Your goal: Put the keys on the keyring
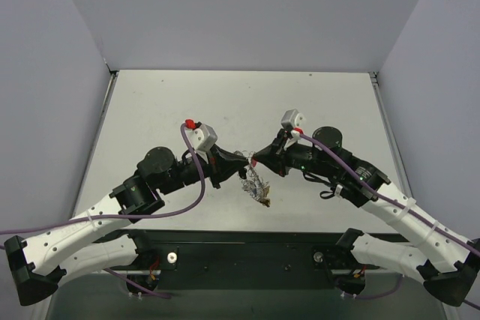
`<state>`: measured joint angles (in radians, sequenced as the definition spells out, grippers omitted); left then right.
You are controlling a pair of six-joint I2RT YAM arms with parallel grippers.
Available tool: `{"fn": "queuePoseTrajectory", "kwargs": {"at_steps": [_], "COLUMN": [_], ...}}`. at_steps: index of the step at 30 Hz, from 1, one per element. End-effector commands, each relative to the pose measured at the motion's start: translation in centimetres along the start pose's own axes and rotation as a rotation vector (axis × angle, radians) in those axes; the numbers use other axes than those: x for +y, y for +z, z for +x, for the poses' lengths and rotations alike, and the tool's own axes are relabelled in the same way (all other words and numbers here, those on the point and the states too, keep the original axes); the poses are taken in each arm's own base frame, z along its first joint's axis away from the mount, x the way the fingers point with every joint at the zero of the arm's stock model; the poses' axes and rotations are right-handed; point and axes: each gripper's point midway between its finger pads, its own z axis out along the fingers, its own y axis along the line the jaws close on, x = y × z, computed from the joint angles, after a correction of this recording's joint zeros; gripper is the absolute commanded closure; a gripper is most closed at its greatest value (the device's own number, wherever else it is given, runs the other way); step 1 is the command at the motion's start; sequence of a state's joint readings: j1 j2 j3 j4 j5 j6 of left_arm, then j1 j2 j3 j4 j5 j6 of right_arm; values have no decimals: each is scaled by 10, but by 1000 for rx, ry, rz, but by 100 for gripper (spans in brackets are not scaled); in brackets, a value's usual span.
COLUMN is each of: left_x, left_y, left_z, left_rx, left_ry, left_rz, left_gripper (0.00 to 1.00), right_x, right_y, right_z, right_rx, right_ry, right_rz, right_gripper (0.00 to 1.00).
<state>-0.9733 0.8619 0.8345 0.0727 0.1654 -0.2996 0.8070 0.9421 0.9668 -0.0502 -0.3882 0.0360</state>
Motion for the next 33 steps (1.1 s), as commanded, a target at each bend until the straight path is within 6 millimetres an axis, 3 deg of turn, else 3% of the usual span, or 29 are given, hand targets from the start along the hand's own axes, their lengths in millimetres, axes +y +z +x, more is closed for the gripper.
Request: {"fn": "queuePoseTrajectory", "kwargs": {"at_steps": [1,12,20,24,27,33], "left_x": [-15,-13,-11,2,-1,2], "left_y": [-2,-12,-18,-15,-15,-22], "left_z": [-49,-25,-30,-38,-52,-58], "left_rx": [-146,-146,-180,-132,-144,-165], "left_ry": [1,141,167,47,-14,-9], "left_rz": [35,79,66,-48,-60,-93], "left_gripper": [100,100,100,100,100,100], "right_x": [4,23,47,41,29,22], "right_y": [-10,-29,-33,-30,-25,-17], "right_z": [-28,-35,-33,-33,-37,-50], "right_rx": [-92,-129,-109,-103,-116,-172], "right_ry": [-30,-106,-129,-117,-96,-92], "right_rz": [6,-84,-226,-187,-96,-41], "right_gripper": [100,100,100,100,100,100]}}
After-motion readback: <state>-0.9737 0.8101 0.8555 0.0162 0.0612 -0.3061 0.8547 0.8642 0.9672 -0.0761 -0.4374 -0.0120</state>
